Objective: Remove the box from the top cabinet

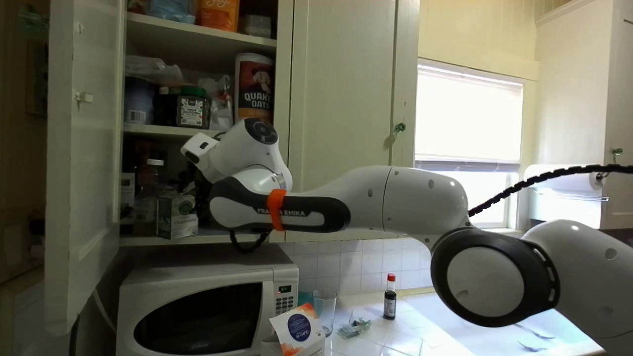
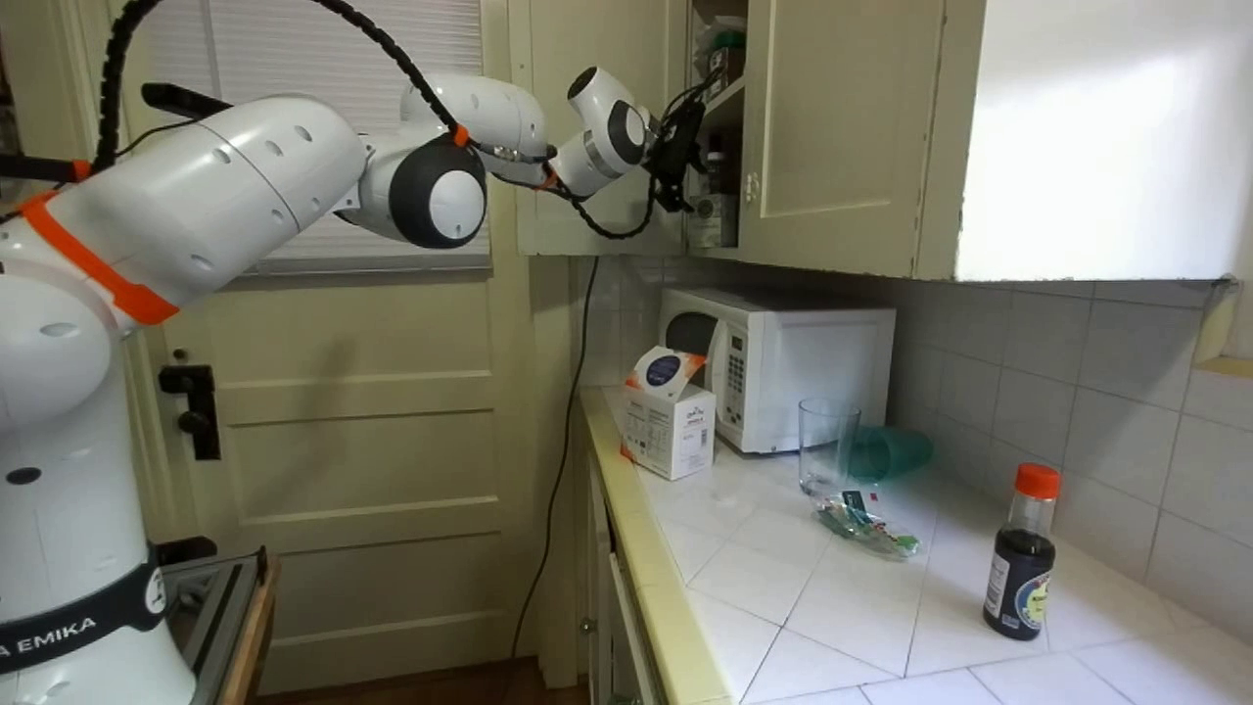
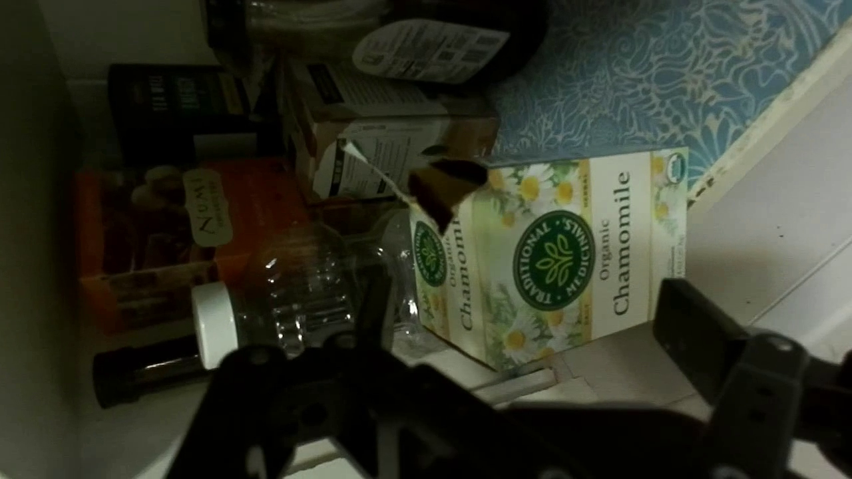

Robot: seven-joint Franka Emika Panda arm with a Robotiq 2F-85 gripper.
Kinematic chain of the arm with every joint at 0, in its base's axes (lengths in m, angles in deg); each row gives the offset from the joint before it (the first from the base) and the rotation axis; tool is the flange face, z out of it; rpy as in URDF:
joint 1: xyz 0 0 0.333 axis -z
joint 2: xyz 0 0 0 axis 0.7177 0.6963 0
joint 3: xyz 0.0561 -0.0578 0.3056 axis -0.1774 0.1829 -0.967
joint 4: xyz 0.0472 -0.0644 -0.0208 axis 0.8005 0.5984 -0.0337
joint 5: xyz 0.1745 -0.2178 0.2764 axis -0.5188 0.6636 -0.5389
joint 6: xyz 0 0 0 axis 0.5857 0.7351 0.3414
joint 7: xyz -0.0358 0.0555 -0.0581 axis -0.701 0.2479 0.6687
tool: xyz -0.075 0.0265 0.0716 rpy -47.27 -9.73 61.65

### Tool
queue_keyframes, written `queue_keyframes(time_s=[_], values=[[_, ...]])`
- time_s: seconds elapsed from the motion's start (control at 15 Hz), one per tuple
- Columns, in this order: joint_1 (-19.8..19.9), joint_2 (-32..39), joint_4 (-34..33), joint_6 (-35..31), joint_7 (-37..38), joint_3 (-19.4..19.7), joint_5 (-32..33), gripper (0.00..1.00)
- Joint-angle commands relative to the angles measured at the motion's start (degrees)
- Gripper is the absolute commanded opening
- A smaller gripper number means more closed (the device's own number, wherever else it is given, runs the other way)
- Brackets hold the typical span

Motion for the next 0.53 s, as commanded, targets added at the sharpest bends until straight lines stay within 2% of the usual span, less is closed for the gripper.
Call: queue_keyframes(time_s=[0.0, 0.07, 0.2, 0.47], values=[[-0.74, 2.49, -3.45, -0.91, -6.23, 3.10, -7.18, 0.97], [-0.71, 2.75, -3.86, -0.59, -7.57, 3.65, -8.91, 0.73], [-0.67, 3.22, -4.60, 0.13, -10.19, 4.10, -11.82, 0.72], [-0.78, 4.00, -5.82, 1.30, -14.49, 4.03, -15.97, 0.39]])
